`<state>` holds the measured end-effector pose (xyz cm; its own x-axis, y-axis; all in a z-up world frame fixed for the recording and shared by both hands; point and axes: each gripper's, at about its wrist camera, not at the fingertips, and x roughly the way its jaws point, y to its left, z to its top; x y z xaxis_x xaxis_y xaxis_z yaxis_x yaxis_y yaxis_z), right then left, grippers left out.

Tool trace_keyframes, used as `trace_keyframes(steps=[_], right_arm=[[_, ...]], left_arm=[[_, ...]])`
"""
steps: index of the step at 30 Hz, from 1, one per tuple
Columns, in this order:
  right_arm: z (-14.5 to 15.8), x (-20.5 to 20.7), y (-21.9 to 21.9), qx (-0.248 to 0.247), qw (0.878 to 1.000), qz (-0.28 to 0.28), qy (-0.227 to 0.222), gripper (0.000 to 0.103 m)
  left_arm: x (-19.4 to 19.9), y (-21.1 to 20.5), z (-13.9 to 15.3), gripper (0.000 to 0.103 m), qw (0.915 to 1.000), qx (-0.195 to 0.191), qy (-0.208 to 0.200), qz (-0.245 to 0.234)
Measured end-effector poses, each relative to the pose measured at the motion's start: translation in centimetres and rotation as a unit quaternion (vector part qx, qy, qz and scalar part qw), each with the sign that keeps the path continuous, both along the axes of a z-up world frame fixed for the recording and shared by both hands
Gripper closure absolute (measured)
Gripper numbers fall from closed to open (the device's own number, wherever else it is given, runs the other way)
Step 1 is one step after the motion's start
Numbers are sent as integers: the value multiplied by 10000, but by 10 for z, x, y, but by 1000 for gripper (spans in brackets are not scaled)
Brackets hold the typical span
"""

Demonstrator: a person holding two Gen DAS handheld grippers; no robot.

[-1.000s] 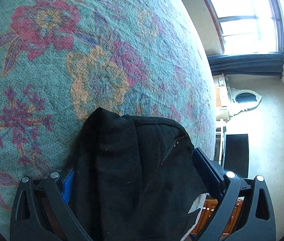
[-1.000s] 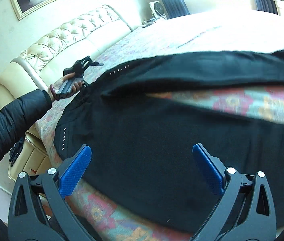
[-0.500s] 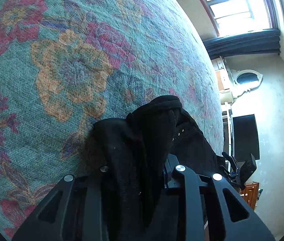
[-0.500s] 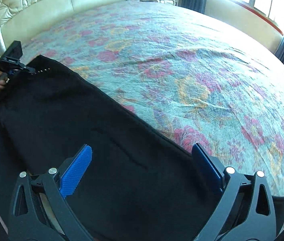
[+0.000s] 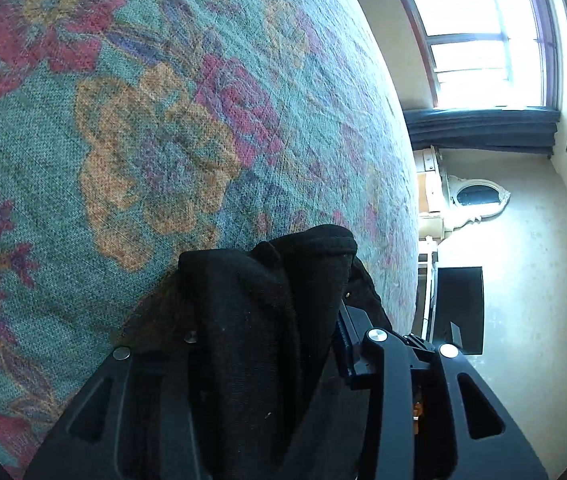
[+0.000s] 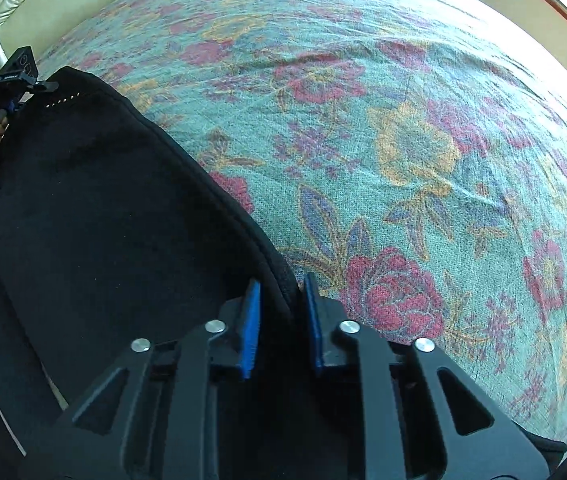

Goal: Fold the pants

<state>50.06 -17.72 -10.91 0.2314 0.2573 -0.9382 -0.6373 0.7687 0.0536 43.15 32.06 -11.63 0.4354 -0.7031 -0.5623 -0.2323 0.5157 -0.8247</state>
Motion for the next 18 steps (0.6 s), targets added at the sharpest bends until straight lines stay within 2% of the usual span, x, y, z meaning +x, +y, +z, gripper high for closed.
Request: trace_keyframes(steps=[3, 4, 9, 12, 18], right_arm=[[9, -14, 2, -29, 9992, 11, -387, 93], [12, -18, 1, -22, 9986, 2, -521, 93], [31, -39, -6, 212, 9945, -146, -1015, 93], [43, -54, -11, 298, 9915, -222, -1245, 94], [73, -113, -15, 216, 9789, -266, -2012, 94]], left_arm=[[-1, -3, 12, 75, 9983, 557, -102, -126], [-2, -5, 16, 79, 9977, 640, -175, -143], [-12, -3, 40, 81, 9949, 721, -675, -226], [-22, -1, 56, 81, 9927, 539, -1034, -300], [-70, -5, 92, 81, 9784, 565, -1927, -498]])
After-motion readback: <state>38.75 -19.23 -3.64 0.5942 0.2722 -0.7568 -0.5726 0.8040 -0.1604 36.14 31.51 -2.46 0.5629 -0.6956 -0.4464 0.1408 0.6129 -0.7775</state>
